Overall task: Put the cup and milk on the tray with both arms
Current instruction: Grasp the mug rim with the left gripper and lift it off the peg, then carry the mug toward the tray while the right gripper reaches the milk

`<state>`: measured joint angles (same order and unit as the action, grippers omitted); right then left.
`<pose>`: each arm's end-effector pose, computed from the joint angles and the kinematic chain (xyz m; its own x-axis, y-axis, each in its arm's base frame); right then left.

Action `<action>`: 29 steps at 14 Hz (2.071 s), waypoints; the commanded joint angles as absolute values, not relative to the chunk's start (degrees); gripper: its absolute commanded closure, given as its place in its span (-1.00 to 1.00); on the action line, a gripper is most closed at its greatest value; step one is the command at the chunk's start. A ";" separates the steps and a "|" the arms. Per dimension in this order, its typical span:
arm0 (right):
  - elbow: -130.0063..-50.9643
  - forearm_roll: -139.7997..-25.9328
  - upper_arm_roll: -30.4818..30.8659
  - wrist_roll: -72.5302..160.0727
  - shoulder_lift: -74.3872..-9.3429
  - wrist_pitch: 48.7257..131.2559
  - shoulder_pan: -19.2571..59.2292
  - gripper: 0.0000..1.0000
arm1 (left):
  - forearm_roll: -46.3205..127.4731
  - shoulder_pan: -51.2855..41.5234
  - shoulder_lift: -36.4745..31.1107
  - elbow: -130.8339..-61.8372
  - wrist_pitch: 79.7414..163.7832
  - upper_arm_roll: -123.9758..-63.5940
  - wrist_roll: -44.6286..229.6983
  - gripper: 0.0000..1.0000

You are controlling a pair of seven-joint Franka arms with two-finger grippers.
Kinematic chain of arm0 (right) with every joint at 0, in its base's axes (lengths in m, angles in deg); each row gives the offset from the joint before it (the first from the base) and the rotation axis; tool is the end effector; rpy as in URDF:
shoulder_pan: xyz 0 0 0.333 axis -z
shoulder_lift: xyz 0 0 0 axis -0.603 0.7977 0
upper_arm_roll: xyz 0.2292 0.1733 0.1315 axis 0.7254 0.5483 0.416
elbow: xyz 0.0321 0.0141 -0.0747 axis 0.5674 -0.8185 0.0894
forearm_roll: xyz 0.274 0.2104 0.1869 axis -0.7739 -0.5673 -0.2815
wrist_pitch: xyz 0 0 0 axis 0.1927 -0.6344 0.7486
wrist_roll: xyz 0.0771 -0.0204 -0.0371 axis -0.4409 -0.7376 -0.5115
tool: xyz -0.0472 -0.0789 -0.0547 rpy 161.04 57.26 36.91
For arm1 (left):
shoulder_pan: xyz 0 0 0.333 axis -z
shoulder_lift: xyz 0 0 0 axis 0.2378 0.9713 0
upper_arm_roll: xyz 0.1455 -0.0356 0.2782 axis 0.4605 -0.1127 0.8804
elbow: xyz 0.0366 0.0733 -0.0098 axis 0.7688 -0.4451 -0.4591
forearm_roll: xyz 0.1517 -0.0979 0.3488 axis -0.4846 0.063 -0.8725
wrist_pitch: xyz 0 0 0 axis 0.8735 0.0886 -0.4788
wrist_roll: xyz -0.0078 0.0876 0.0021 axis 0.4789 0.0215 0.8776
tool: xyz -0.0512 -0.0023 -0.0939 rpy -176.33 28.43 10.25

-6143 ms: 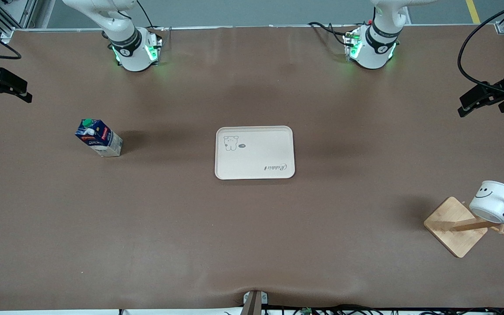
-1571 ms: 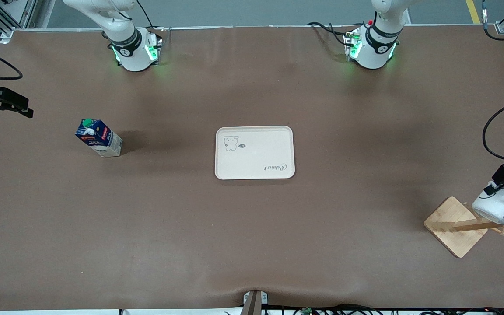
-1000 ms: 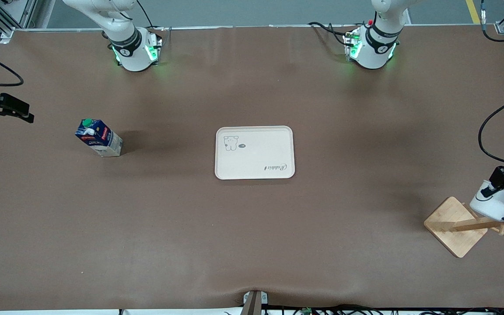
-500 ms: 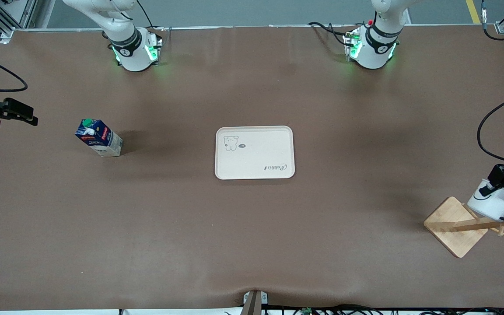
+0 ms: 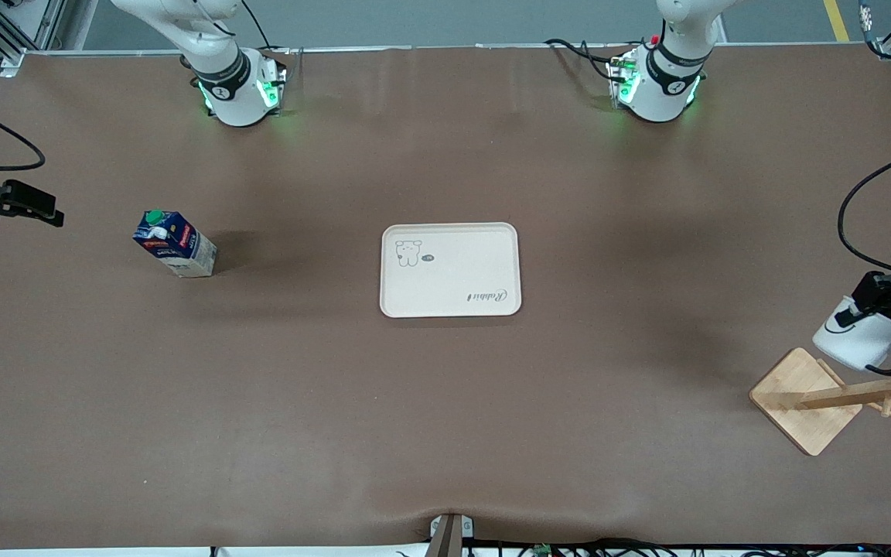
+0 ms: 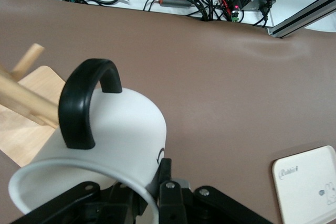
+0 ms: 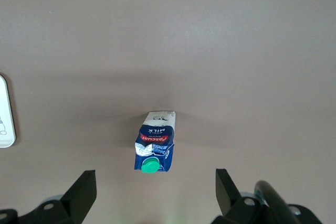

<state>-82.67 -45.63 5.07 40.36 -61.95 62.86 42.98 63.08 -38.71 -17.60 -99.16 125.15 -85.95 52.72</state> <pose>0.5629 -0.0641 0.5802 0.9936 0.0349 -0.1074 0.0340 -0.9994 -0.0101 0.6131 0.1399 0.4677 0.9463 0.0026 0.3232 -0.1333 -0.9079 0.3975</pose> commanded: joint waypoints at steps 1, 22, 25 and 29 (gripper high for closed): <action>-80.41 -44.79 5.90 39.14 -60.23 62.35 43.77 -1.00 | 60.42 -38.80 -20.83 -100.95 123.35 -87.05 56.80 1.00; -79.09 -51.21 6.08 40.89 -48.89 61.56 50.88 -1.00 | 33.18 -32.05 -16.36 -95.86 121.14 -105.43 96.87 1.00; -79.09 -51.21 6.08 50.59 -48.98 56.83 50.44 -1.00 | 29.57 -27.04 -12.93 -93.75 121.14 -105.34 103.81 1.00; -78.38 -50.59 6.34 55.22 -49.16 56.55 48.34 -1.00 | 24.57 -21.50 -10.11 -92.60 121.14 -105.34 112.43 1.00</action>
<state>-78.96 -50.45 6.01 52.87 -48.69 57.49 49.05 27.55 -23.55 -11.66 -94.64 121.73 -105.28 108.56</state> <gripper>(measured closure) 0.000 0.916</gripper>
